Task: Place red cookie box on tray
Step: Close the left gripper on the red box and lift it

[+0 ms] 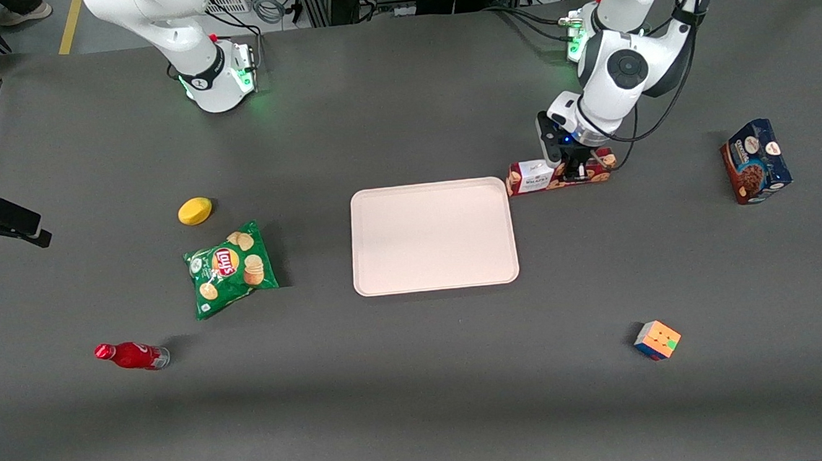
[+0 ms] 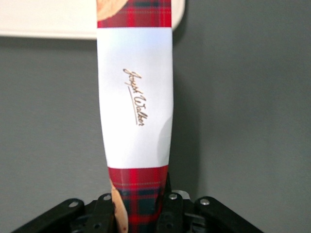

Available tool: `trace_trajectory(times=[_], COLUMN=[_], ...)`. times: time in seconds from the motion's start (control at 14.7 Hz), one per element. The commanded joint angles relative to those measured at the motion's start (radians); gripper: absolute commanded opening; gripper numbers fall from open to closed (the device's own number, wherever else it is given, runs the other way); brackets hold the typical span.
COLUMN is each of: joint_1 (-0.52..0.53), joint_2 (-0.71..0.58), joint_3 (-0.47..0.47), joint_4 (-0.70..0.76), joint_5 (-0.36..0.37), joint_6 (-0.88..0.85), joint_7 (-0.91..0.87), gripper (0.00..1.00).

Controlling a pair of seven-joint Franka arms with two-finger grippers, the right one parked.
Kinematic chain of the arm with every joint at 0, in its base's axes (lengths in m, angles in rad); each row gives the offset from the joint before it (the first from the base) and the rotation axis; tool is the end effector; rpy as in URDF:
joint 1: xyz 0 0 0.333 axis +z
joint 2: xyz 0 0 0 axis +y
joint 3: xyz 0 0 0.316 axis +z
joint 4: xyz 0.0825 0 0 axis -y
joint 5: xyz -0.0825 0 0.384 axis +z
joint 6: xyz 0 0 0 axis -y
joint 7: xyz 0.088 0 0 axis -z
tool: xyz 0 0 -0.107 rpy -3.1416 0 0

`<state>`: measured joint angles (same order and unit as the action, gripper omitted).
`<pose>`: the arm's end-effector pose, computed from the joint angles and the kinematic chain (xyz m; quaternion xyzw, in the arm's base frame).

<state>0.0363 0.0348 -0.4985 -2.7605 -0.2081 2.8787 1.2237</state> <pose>0.3601 -0.1683 0.2145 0.7351 -0.6754 0.0544 0.0209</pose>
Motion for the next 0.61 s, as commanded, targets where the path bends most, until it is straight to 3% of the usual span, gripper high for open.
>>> trace_trajectory(times=[0.0,0.14,0.34,0.54], joint_1=[0.002,0.002,0.004,0.004], joint_2=[-0.061,-0.102,-0.188,-0.197], joint_3=[0.018,0.057,0.104,0.164], joint_4=[0.077,0.123,0.289,0.525], joint_5=[-0.007,-0.001,0.009,0.125], joint_6=[-0.114,-0.181,-0.509,-0.841], joint_7=[-0.003,0.002,-0.007,-0.021], gripper=[0.00,0.00,0.00,0.00])
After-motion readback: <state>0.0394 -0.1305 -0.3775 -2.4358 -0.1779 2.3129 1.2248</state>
